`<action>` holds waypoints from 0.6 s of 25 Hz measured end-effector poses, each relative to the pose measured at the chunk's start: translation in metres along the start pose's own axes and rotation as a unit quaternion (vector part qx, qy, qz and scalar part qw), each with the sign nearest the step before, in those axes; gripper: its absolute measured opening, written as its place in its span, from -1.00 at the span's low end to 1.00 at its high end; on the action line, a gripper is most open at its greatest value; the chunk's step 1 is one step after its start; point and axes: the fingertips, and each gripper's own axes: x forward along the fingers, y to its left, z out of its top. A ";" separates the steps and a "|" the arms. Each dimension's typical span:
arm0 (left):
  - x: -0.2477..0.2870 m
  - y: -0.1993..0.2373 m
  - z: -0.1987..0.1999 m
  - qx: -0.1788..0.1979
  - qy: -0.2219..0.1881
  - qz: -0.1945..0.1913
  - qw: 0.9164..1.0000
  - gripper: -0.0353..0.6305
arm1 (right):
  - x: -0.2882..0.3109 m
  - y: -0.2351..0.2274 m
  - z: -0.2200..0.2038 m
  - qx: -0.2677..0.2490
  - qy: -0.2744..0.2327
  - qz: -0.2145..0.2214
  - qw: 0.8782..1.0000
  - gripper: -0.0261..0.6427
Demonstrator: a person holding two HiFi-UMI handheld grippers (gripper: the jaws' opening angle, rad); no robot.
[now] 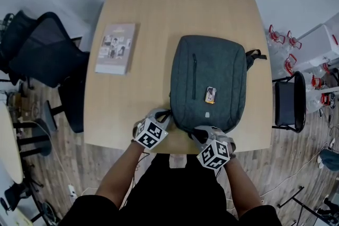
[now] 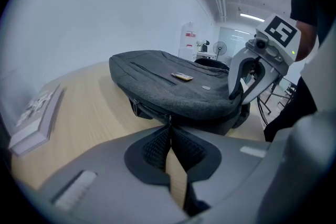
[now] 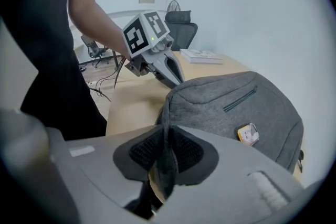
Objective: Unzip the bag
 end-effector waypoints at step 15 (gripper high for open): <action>-0.019 -0.031 -0.012 0.037 0.048 0.005 0.998 -0.82 | 0.016 -0.014 0.035 0.043 -0.030 -0.068 0.996 -0.79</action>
